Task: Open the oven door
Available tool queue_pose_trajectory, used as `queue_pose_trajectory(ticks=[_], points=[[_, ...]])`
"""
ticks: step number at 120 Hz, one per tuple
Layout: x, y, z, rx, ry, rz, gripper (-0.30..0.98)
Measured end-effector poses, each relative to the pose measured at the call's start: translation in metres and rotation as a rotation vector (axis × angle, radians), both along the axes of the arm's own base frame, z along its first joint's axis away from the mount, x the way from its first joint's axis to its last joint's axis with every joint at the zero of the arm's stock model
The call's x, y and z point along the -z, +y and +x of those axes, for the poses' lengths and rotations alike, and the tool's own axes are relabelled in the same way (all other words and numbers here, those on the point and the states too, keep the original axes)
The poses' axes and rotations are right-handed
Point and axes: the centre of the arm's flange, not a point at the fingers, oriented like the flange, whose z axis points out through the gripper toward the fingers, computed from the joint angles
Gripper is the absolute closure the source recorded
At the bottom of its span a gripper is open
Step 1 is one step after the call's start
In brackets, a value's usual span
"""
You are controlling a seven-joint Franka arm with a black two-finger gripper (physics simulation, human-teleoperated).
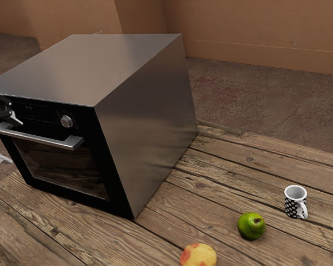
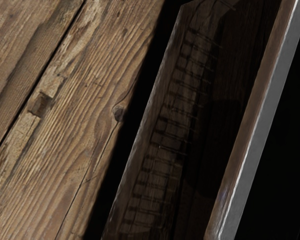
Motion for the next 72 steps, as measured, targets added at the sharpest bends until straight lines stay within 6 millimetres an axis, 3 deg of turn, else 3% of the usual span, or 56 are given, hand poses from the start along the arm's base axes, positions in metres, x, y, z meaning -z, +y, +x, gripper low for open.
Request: queue_pose_trajectory(ticks=[41, 72], points=[[0.011, 0.018, 0.013, 0.146, 0.044, 0.132, 0.00], [0.024, 0.017, 0.027, 0.241, 0.058, 0.184, 0.00]])
